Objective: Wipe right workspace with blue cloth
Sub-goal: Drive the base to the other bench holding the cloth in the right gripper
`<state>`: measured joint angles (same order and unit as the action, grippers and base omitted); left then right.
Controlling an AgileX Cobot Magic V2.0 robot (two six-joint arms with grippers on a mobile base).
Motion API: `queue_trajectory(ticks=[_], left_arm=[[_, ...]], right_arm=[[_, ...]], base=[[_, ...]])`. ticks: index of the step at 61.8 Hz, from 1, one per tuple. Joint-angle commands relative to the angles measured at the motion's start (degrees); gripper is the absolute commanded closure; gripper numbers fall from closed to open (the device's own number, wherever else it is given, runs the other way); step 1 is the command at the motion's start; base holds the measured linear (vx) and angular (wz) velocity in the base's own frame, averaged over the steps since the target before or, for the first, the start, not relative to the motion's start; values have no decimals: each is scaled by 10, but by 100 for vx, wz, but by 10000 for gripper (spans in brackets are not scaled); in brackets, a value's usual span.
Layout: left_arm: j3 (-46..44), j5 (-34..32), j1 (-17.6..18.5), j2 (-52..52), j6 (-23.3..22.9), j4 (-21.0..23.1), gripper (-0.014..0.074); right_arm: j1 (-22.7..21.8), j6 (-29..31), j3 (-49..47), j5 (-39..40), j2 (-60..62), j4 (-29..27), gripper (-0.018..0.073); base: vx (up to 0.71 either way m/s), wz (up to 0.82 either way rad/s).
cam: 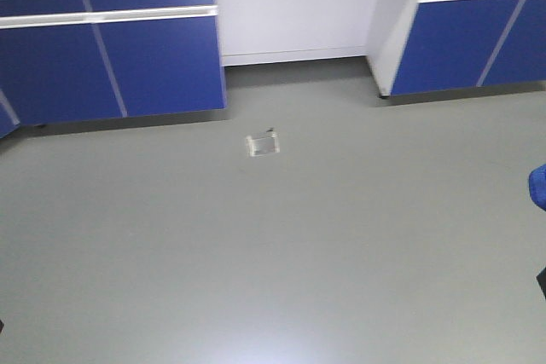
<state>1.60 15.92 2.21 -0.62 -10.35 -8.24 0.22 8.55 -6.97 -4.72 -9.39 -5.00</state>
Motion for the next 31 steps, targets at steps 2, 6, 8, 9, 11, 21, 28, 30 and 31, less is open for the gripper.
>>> queue_trajectory(ticks=[2, 6, 8, 9, 11, 21, 28, 30, 31], left_arm=[[17, -45, 4, -9, -5, -1, 602], [17, -45, 4, -9, -5, -1, 602], [17, -45, 4, -9, -5, -1, 602], [17, -45, 4, -9, -5, -1, 602], [17, -45, 4, -9, -5, -1, 602], [17, -45, 4, -9, -5, -1, 602], [17, -45, 4, -9, -5, -1, 602], [17, -45, 4, -9, -5, -1, 602], [17, -45, 4, -9, -5, -1, 602]], right_arm=[[0, 2, -15, 51, -10, 0, 562], [0, 2, -15, 51, -10, 0, 562], [0, 2, -15, 51, -10, 0, 562], [0, 2, -15, 51, -10, 0, 562], [0, 2, -15, 51, -10, 0, 562], [0, 2, -15, 51, -10, 0, 562], [0, 2, -15, 51, -10, 0, 562], [0, 2, -15, 51, -10, 0, 562], [0, 2, -15, 51, -10, 0, 562]], base=[[14, -55], [16, -56], [17, -56], [18, -57], [18, -56], [20, -52], [23, -41], [24, -34], [24, -33]])
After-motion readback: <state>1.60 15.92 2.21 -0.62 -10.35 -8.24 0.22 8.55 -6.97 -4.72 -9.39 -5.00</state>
